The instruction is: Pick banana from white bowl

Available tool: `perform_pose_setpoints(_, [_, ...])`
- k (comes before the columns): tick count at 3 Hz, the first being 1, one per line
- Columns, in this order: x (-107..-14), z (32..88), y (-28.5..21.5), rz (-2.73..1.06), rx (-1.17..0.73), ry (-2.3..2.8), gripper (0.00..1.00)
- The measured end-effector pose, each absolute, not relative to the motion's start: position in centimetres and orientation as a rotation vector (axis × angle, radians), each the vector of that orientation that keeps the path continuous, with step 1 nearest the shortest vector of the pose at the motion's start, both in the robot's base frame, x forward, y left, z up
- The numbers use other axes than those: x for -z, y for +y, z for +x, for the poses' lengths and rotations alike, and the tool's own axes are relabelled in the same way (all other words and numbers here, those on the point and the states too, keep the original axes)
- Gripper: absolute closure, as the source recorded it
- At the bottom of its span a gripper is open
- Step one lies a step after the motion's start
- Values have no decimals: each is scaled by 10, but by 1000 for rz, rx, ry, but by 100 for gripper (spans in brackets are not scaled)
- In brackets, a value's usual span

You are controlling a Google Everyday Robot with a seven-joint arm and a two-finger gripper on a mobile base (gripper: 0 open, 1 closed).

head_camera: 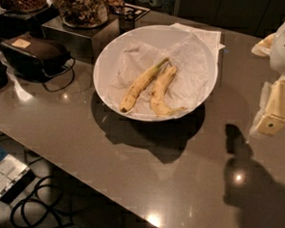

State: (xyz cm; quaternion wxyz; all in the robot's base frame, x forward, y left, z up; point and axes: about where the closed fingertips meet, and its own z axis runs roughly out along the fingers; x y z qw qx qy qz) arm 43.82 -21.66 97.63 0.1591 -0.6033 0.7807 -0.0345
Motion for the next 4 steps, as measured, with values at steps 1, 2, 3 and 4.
perform_pose_setpoints(1, [-976, 438, -217, -1725, 99, 2232, 0])
perform_pose_setpoints(2, [-981, 430, -207, -1731, 73, 2234, 0])
perform_pose_setpoints(3, [-991, 411, -176, -1757, 36, 2247, 0])
perform_pose_setpoints(4, [-998, 393, -133, -1870, 55, 2201, 0])
